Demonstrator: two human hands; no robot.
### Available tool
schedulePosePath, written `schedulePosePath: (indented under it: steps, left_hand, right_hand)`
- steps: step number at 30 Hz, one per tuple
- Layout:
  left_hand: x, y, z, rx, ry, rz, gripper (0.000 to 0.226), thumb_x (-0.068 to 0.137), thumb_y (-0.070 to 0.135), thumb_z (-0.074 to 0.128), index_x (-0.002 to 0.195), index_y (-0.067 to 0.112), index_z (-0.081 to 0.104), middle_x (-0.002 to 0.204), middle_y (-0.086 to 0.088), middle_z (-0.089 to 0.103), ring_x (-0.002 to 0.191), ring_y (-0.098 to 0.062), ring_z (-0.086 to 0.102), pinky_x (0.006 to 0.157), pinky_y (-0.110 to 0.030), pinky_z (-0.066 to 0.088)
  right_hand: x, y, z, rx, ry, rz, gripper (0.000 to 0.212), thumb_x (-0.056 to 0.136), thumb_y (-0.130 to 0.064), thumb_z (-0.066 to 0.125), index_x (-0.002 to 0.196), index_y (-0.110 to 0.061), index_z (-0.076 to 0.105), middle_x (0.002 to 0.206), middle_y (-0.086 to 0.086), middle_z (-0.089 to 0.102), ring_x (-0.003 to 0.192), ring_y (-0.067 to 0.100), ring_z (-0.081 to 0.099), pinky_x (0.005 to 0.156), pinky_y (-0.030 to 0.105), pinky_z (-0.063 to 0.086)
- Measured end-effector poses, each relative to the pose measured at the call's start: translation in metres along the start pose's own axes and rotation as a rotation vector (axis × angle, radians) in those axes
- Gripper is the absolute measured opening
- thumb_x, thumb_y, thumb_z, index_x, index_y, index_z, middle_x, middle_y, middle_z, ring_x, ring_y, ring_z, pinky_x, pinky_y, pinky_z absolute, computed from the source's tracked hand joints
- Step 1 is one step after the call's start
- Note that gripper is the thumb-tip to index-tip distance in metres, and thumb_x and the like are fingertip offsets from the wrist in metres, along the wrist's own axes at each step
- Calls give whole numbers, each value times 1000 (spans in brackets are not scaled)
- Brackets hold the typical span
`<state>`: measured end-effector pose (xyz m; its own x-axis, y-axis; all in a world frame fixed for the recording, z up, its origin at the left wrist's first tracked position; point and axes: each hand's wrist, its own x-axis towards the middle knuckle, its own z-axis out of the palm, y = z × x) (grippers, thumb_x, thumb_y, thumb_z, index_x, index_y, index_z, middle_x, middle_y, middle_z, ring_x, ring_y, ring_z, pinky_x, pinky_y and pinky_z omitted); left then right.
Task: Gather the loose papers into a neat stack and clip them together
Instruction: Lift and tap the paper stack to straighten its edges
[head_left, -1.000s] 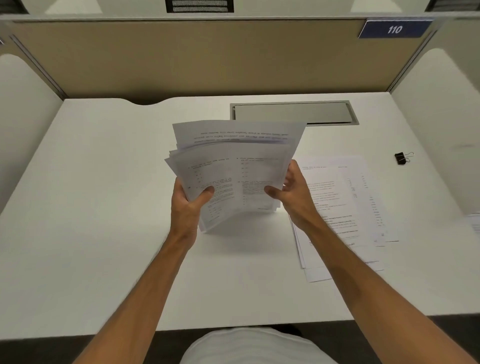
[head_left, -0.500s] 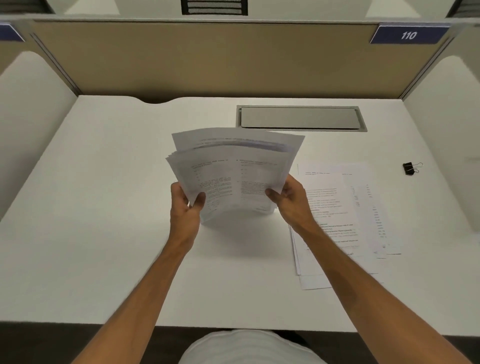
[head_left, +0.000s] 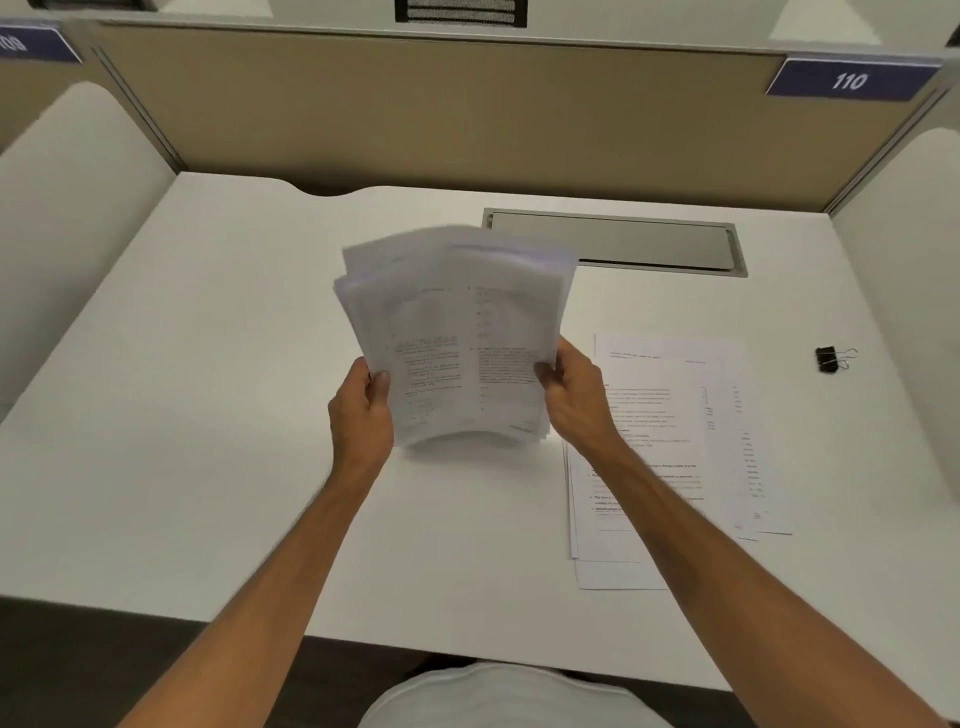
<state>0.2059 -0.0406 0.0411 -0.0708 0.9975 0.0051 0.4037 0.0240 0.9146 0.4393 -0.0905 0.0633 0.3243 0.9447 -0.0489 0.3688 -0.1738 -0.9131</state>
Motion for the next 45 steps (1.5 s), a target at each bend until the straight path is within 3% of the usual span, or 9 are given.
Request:
schedulePosePath:
  steps: [2, 6, 11, 18, 26, 30, 37, 40, 45]
  left_hand:
    - [2, 7, 2, 30, 22, 24, 10, 101, 10, 52, 94, 12, 59, 91, 3, 69, 77, -8, 63, 67, -19, 52]
    - [-1, 21, 19, 1, -15, -53, 9, 97, 11, 60, 98, 19, 65, 86, 17, 72, 72, 6, 70, 63, -14, 56]
    - [-22, 26, 58, -35, -137, -238, 6, 93, 14, 70, 95, 19, 68, 84, 8, 76, 76, -11, 73, 71, -30, 58]
    - [-70, 30, 129, -68, -250, -411, 12, 87, 12, 78, 89, 23, 72, 79, 2, 77, 75, -18, 76, 62, -28, 62]
    - [-108, 37, 194, 102, -245, -491, 12, 83, 14, 81, 91, 11, 73, 93, -5, 75, 81, -23, 72, 83, -38, 61]
    - [-116, 41, 204, 173, -184, -457, 15, 81, 14, 81, 80, 19, 67, 97, -3, 66, 72, -16, 62, 72, -28, 51]
    - [-107, 40, 212, 155, -237, -560, 16, 82, 8, 78, 93, 9, 66, 97, -8, 69, 78, -23, 67, 75, -35, 59]
    - [-105, 37, 212, 104, -229, -604, 23, 85, 4, 72, 101, 12, 57, 99, -7, 66, 70, -13, 62, 59, -24, 51]
    - [-104, 34, 210, 92, -290, -625, 24, 92, 0, 60, 110, 15, 55, 107, -5, 64, 82, -18, 62, 57, -24, 49]
  right_hand:
    - [4, 2, -13, 8, 5, -17, 27, 100, -1, 49, 122, -11, 60, 112, 4, 72, 97, 16, 70, 77, 12, 57]
    - [8, 12, -43, 66, 33, 113, 15, 98, -9, 58, 113, -13, 57, 105, 4, 77, 89, 16, 76, 75, 32, 64]
    - [-6, 45, -83, 20, 140, 284, 15, 92, -9, 69, 105, -4, 64, 104, 8, 77, 89, 23, 75, 82, 41, 63]
    - [-35, 99, -129, -265, 210, 434, 6, 89, -10, 69, 94, -7, 67, 92, 4, 71, 80, 21, 66, 58, 22, 46]
    - [-44, 131, -159, -593, 118, 632, 28, 93, -14, 58, 119, -6, 60, 128, 13, 48, 116, 31, 54, 81, 38, 50]
    - [-43, 136, -161, -568, 85, 694, 34, 92, -17, 60, 123, -6, 55, 130, 14, 50, 115, 33, 56, 86, 41, 52]
    - [-40, 136, -159, -474, 104, 740, 55, 89, -19, 67, 137, -7, 44, 133, 16, 54, 118, 36, 58, 90, 41, 52]
    - [-39, 138, -160, -386, 131, 773, 52, 87, -14, 67, 133, -5, 46, 129, 17, 58, 114, 35, 61, 88, 42, 56]
    - [-36, 145, -163, -225, 154, 812, 28, 86, -14, 69, 110, -3, 60, 109, 12, 67, 92, 29, 67, 67, 28, 49]
